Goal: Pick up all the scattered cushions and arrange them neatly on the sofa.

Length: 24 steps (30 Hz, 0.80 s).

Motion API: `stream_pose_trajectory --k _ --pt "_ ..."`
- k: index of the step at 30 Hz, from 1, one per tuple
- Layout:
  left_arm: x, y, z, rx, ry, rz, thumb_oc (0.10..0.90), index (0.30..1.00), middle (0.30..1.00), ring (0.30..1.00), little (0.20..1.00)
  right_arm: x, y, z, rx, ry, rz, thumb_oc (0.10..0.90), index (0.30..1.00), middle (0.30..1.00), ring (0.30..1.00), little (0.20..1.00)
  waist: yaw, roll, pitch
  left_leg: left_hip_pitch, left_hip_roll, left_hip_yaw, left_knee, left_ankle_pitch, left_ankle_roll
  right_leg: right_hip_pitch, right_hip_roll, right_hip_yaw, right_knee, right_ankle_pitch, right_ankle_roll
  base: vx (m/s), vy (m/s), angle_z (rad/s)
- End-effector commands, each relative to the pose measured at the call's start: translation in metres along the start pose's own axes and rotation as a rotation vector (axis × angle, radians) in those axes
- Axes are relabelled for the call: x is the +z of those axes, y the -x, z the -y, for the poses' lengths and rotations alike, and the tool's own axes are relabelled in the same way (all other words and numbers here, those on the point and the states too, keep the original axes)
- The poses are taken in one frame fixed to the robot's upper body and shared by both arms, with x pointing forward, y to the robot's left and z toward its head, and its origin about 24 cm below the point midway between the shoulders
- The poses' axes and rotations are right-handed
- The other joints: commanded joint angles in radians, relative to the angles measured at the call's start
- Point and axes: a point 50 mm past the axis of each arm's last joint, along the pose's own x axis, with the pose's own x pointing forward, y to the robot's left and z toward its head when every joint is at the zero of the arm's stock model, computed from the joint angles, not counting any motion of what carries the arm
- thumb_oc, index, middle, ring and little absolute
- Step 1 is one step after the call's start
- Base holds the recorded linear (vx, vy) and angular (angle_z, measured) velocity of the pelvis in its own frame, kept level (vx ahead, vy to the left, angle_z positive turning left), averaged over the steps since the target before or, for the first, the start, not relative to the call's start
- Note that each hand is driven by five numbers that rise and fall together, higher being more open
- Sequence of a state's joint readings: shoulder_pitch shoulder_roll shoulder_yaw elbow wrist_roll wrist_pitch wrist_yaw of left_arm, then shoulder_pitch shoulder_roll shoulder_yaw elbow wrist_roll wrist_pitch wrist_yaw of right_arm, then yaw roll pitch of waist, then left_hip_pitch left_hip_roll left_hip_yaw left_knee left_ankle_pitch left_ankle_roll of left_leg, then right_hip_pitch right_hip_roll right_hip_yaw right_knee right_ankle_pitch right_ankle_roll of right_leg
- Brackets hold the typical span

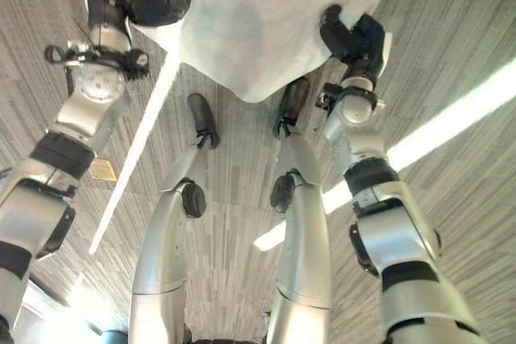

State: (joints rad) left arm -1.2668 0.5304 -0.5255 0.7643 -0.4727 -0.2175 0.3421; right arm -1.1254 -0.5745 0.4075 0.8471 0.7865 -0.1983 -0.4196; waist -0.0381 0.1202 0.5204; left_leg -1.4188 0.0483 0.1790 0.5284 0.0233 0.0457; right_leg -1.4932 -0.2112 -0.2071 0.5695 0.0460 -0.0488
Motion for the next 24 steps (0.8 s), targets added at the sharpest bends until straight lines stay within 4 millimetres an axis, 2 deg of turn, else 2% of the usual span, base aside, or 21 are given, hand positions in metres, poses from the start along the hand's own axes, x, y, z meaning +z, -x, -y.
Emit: stream_pose_trajectory --k 1,3,5,6,7,10,15,16,17,23,24 --pt "-0.028 0.02 0.008 -0.054 0.038 -0.067 0.8 0.9 0.9 0.9 0.9 0.036 0.018 -0.062 0.267 -0.111 0.218 0.4 0.3 0.3 0.3 0.3 0.031 -0.054 -0.128 -0.066 -0.012 -0.11 0.051 -0.111 -0.043 0.017 0.023 0.06 0.054 -0.125 0.145 0.02 0.028 -0.07" --pt "-0.024 0.019 0.021 -0.103 0.045 -0.059 0.8 0.9 0.9 0.9 0.9 0.036 0.018 -0.066 0.276 -0.111 0.212 0.4 0.3 0.3 0.3 0.3 0.024 -0.057 -0.13 -0.078 -0.009 -0.11 0.059 -0.112 -0.043 0.007 0.023 0.062 0.058 -0.123 0.146 0.02 0.018 -0.11" --pt "-0.016 0.022 0.045 -0.181 0.072 -0.036 0.8 0.9 0.9 0.9 0.9 0.034 0.02 -0.071 0.295 -0.109 0.207 0.4 0.3 0.3 0.3 0.3 0.018 -0.06 -0.135 -0.09 -0.008 -0.109 0.067 -0.117 -0.04 -0.006 0.026 0.063 0.061 -0.123 0.146 0.03 0.024 -0.09" --pt "-0.013 0.023 0.052 -0.205 0.086 -0.028 0.734 0.801 0.801 0.801 0.801 0.035 0.021 -0.073 0.306 -0.11 0.21 0.4 0.3 0.3 0.3 0.3 0.017 -0.061 -0.137 -0.093 -0.008 -0.109 0.068 -0.118 -0.039 -0.009 0.026 0.064 0.062 -0.123 0.146 0.0 0.0 0.0" --pt "-0.011 0.024 0.058 -0.221 0.092 -0.016 0.4 0.3 0.3 0.3 0.3 0.034 0.022 -0.074 0.31 -0.107 0.209 0.4 0.3 0.3 0.3 0.3 0.016 -0.06 -0.14 -0.094 -0.008 -0.109 0.067 -0.118 -0.039 -0.012 0.027 0.065 0.061 -0.124 0.146 0.0 0.0 0.0" --pt "-0.003 0.028 0.067 -0.248 0.12 0.016 0.4 0.3 0.3 0.3 0.3 0.033 0.025 -0.078 0.332 -0.11 0.21 0.4 0.3 0.3 0.3 0.3 0.018 -0.062 -0.149 -0.095 -0.01 -0.108 0.061 -0.117 -0.038 -0.014 0.03 0.066 0.06 -0.126 0.149 0.0 0.0 0.0" --pt "0.0 0.03 0.059 -0.213 0.171 0.042 0.4 0.3 0.3 0.3 0.3 0.021 0.031 -0.079 0.356 -0.117 0.181 0.4 0.3 0.3 0.3 0.3 0.02 -0.064 -0.165 -0.074 -0.013 -0.107 0.039 -0.111 -0.036 0.0 0.036 0.065 0.053 -0.128 0.148 0.0 -0.005 -0.01" --pt "-0.004 0.034 0.051 -0.19 0.168 0.048 0.4 0.3 0.3 0.3 0.3 0.009 0.038 -0.08 0.383 -0.115 0.157 0.4 0.3 0.3 0.3 0.3 0.025 -0.061 -0.177 -0.038 -0.017 -0.104 0.009 -0.104 -0.037 0.03 0.04 0.06 0.035 -0.126 0.148 -0.03 -0.001 -0.02" --pt "-0.004 0.035 0.051 -0.19 0.168 0.046 0.4 0.3 0.3 0.3 0.3 0.008 0.039 -0.079 0.384 -0.115 0.155 0.4 0.3 0.3 0.3 0.3 0.024 -0.062 -0.177 -0.033 -0.017 -0.104 0.005 -0.103 -0.037 0.035 0.041 0.06 0.032 -0.125 0.148 -0.04 0.008 -0.03" --pt "-0.021 0.057 0.046 -0.151 0.231 0.025 0.4 0.3 0.3 0.3 0.3 -0.029 0.063 -0.074 0.415 -0.087 0.085 0.4 0.3 0.3 0.3 0.3 0.026 -0.058 -0.182 0.112 -0.03 -0.095 -0.113 -0.071 -0.051 0.166 0.051 0.038 -0.053 -0.11 0.149 -0.04 -0.016 0.0" --pt "-0.03 0.069 0.044 -0.145 0.245 0.008 0.4 0.3 0.3 0.3 0.3 -0.039 0.075 -0.074 0.431 -0.107 0.067 0.4 0.3 0.3 0.3 0.3 0.025 -0.057 -0.185 0.162 -0.031 -0.097 -0.145 -0.063 -0.056 0.21 0.053 0.035 -0.076 -0.105 0.149 -0.05 -0.022 0.05"
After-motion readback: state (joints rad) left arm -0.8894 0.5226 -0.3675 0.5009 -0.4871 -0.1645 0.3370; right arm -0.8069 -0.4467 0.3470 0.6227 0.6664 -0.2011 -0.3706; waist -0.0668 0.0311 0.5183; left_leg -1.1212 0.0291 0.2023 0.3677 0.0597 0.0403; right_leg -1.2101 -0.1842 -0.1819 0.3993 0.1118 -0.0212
